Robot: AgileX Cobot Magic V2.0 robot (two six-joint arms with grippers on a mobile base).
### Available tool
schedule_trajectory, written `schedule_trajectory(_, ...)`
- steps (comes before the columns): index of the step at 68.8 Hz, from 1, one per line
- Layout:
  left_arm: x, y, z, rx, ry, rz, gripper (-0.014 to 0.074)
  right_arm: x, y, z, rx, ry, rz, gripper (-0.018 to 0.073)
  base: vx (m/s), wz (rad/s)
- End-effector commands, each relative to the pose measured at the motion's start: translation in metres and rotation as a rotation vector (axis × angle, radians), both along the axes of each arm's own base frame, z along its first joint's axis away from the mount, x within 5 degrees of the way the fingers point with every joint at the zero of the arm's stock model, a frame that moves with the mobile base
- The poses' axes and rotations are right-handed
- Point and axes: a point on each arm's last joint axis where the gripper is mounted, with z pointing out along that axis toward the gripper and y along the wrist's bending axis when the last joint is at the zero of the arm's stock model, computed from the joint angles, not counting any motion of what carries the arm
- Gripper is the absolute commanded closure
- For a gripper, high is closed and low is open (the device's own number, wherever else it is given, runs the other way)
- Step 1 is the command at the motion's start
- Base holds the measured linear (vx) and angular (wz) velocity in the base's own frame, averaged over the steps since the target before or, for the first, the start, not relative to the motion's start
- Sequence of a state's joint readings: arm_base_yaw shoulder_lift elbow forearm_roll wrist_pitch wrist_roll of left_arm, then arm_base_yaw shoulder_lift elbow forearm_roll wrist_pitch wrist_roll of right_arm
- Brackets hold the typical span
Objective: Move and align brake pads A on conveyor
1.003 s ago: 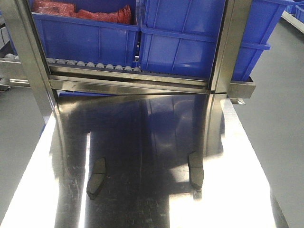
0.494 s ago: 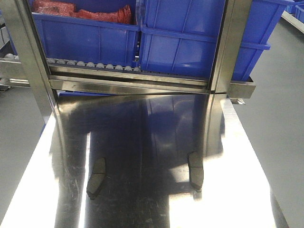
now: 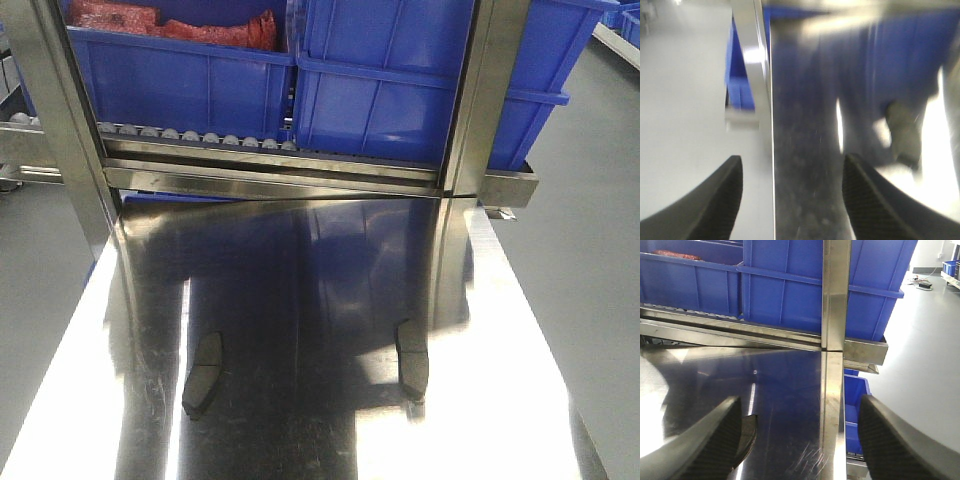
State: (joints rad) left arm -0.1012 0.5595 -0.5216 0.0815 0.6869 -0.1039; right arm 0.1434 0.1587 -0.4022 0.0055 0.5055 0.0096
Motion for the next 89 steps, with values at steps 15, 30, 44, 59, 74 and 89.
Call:
schedule_trajectory(15, 0.084, -0.009, 0.005, 0.012, 0.297, 0.014, 0.0167, 0.001, 0.000, 0.013, -0.003, -0.083, -0.003, 0.0086, 0.00, 0.00)
schedule_trajectory(30, 0.122, -0.033, 0.009, -0.080, 0.314, -0.055, 0.0167, 0.001, 0.000, 0.013, -0.003, -0.083, -0.003, 0.0086, 0.00, 0.00)
schedule_trajectory(44, 0.150, -0.077, 0.012, -0.068, 0.344, -0.188, 0.0168, 0.001, 0.000, 0.013, -0.003, -0.083, -0.003, 0.0086, 0.00, 0.00)
schedule_trajectory(59, 0.174, -0.126, -0.004, -0.048, 0.414, -0.280, 0.0168, 0.001, 0.000, 0.014, -0.002, -0.086, -0.003, 0.0086, 0.00, 0.00)
schedule_trajectory(74, 0.191, -0.141, -0.036, -0.054, 0.519, -0.223, 0.0168, 0.001, 0.000, 0.014, -0.002, -0.086, -0.003, 0.0086, 0.00, 0.00)
schedule_trajectory(89, 0.200, -0.146, -0.060, -0.047, 0.580, -0.202, 0.0165, 0.001, 0.000, 0.014, -0.002, -0.086, -0.003, 0.0086, 0.00, 0.00)
